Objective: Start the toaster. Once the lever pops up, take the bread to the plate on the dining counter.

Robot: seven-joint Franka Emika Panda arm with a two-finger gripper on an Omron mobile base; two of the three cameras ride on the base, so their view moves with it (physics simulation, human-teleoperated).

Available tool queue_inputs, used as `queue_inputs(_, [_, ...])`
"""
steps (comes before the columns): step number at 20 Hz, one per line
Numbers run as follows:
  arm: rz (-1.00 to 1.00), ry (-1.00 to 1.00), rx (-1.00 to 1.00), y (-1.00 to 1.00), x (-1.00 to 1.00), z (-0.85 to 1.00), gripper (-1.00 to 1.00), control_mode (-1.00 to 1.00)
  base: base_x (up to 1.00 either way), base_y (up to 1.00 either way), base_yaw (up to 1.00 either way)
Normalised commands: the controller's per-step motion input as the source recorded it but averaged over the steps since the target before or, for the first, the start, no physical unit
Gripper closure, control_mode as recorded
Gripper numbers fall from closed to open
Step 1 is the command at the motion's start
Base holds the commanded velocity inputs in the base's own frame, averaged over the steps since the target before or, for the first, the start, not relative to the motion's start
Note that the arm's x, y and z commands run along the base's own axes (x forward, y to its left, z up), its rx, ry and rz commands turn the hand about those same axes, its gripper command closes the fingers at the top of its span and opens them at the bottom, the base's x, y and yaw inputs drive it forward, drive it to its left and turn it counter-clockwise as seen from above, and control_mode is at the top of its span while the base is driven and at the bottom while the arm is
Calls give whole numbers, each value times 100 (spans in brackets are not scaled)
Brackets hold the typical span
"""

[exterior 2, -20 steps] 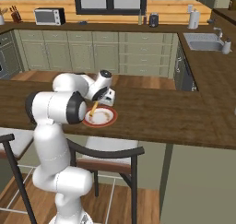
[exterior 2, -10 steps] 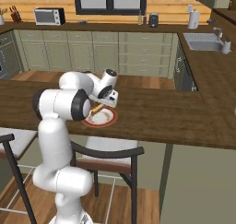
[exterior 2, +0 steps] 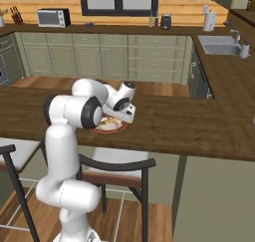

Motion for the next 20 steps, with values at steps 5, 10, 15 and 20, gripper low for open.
queue_inputs(5, [0, 11, -3, -25, 0, -24, -100, -100, 0, 0, 0])
queue_inputs(10, [0, 4, -2, -4, -11, 5, -100, -100, 0, 0, 0])
queue_inputs(15, [0, 6, -8, 0, -7, 37, -100, -100, 0, 0, 0])
queue_inputs(20, [0, 1, -15, 12, -27, 39, -100, -100, 0, 0, 0])
